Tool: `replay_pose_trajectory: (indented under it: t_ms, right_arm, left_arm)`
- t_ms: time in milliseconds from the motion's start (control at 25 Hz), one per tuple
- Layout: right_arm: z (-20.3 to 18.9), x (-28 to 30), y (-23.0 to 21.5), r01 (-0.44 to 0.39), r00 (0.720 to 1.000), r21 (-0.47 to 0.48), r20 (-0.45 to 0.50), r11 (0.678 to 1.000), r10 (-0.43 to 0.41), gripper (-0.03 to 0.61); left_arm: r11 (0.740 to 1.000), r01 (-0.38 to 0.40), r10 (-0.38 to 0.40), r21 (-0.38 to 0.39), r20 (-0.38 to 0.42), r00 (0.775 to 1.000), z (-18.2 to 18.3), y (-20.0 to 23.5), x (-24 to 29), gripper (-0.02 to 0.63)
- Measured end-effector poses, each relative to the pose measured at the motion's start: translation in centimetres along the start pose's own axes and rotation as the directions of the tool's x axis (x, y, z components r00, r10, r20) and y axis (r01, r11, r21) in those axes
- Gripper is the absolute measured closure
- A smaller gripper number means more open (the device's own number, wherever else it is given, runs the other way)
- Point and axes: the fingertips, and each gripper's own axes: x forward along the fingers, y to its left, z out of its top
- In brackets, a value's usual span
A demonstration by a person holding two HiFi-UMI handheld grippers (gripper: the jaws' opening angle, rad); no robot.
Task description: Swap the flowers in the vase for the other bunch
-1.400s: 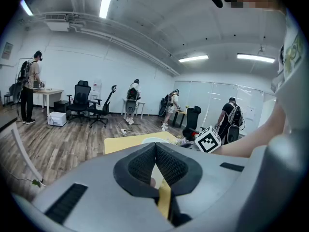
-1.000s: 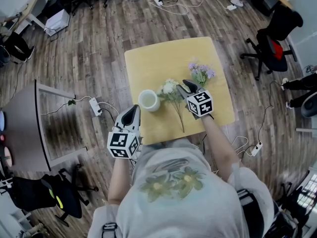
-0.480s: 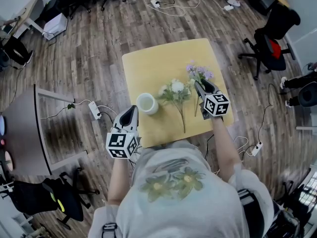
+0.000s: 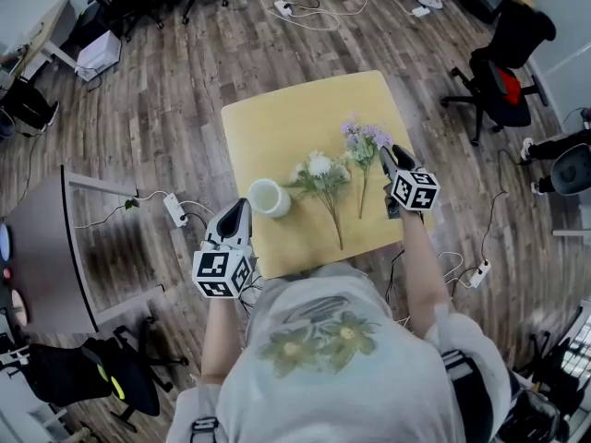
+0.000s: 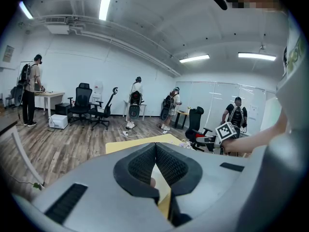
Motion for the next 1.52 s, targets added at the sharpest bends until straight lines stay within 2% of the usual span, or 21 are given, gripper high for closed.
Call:
replay_pose_trajectory:
  t_ms: [240, 400, 600, 800, 960, 1320, 1520]
  right_arm:
    - [-1.2, 1.3, -1.9, 0.038, 0.998, 0.002, -0.056, 0.999, -0.038, 0.371]
    - [-1.9, 2.6, -2.0, 0.035, 0.994, -0.003, -0.103, 0.999, -0.035, 0.345]
    - [-2.9, 5.0, -3.0, 0.055, 0.984, 0.01, -0.17, 0.998, -0.052, 0.336]
    - [-4.1, 7.3, -4.6, 0.116, 0.966, 0.053, -0.24, 0.992, -0.1, 0.333]
    - [-4.8, 9.1, -5.8, 0.141, 0.952, 0.099, -0.287, 0.985, -0.107, 0.331]
    - [-7.9, 12.5, -7.8, 0.208, 0.911, 0.247, -0.402, 0.946, -0.095, 0.333]
    - [-9.3, 13.6, -6.9, 0.206, 0.895, 0.271, -0.44, 0.94, -0.069, 0.339]
  left_arm:
    - [1.0, -0.018, 0.018, -0.001, -0.004, 1.0, 0.2, -0.4, 0.9, 0.595]
    - [1.0, -0.029, 0.029, -0.001, -0.012, 1.0, 0.4, -0.6, 1.3, 0.595]
    - [0.999, -0.047, 0.047, 0.001, -0.017, 0.999, 1.0, -0.9, 2.1, 0.595]
    - [0.998, -0.057, 0.057, 0.013, -0.023, 0.998, 1.4, -1.4, 3.3, 0.595]
    - [0.997, -0.074, 0.074, 0.015, -0.032, 0.997, 1.7, -1.7, 4.3, 0.595]
    - [0.994, -0.11, 0.109, -0.015, -0.054, 0.993, 1.1, -1.5, 5.4, 0.595]
    - [0.993, -0.111, 0.109, -0.042, -0.064, 0.992, 0.6, -1.0, 5.5, 0.595]
